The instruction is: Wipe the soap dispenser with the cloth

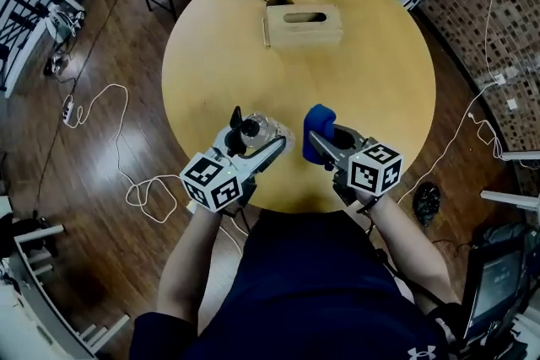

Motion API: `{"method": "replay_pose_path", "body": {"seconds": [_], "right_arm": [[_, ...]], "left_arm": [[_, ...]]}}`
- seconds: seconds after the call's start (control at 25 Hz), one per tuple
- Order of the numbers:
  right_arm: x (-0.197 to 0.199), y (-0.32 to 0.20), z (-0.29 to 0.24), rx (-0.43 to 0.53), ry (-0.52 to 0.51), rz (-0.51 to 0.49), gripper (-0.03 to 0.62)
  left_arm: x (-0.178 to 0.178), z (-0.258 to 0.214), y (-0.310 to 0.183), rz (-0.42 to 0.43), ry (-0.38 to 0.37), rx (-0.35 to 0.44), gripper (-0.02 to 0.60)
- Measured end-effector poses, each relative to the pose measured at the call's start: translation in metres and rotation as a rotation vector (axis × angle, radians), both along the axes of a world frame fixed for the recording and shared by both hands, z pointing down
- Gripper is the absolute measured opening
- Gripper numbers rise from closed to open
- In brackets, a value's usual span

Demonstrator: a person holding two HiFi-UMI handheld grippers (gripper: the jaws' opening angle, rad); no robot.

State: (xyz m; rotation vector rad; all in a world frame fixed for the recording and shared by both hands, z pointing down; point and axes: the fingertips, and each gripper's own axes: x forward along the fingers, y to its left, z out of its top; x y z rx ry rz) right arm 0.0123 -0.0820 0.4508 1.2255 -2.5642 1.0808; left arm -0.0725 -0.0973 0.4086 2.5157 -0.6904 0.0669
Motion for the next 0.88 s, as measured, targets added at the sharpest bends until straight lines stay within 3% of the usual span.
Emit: {"method": "replay_pose_path", "body": {"seconds": [0.08, 0.2, 0.36, 0.44, 0.72, 0.88], "right_arm": [[-0.015, -0.012, -0.05, 0.082, -0.107, -0.035, 0.095], [-0.036, -0.019, -0.125, 0.197, -0.254, -0.103, 0.095], [-0.071, 0.001, -0.161, 0.256, -0.265, -0.265, 0.095], [-0.076, 0.008, -0.147, 0.217, -0.261, -0.273, 0.094], [-0.041, 0.026, -0.069, -0.049, -0.38, -0.103, 0.092], [-0.04, 0.028, -0.088, -0.057, -0.485, -0.07, 0.092]], "left_arm": [[-0.002, -0.033, 0.015, 0.056, 0.037, 0.038, 0.36], [0.001, -0.063, 0.04, 0.142, -0.016, 0.116, 0.36], [0.005, -0.076, 0.051, 0.189, -0.061, 0.177, 0.36], [0.005, -0.082, 0.052, 0.18, -0.038, 0.177, 0.36], [0.004, -0.105, 0.046, 0.128, 0.148, 0.095, 0.36], [0.001, -0.1, 0.043, 0.113, 0.242, 0.014, 0.36]]}}
